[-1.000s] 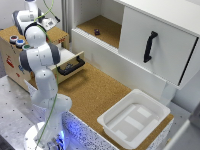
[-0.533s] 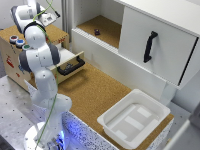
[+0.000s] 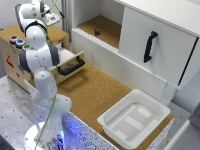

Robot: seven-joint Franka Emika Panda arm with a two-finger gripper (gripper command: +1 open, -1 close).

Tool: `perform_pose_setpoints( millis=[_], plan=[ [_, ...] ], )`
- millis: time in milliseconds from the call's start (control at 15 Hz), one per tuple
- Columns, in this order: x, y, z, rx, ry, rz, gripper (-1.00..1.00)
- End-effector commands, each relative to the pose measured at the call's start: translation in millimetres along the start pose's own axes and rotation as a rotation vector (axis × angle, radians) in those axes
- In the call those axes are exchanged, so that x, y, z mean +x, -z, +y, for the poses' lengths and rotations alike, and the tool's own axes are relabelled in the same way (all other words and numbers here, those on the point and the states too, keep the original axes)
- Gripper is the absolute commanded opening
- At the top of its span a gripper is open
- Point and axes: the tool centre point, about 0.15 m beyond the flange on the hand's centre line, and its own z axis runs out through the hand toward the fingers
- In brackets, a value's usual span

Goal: Put the yellow object on top of the drawer

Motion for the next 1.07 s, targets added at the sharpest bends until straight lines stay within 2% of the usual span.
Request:
perform_pose_setpoints(
  millis=[0,133,267,533,800,933,1000],
  plan=[
    [-2.3,12.5,-15.6,0.141,0.023,0.03,1.0],
    [4.3,17.4,-37.9,0.168,0.075,0.018,1.0],
    [4.6,15.9,-57.0,0.173,0.108,-0.03,1.0],
    [-14.9,13.8,-97.4,0.099,0.107,-0.157,1.0],
    [-20.3,17.3,-141.2,0.087,0.083,-0.174,1.0],
    [-25.2,20.6,-152.0,0.074,0.109,-0.147,1.0],
    [-30.3,21.5,-155.7,0.059,0.136,-0.122,-1.0]
  ],
)
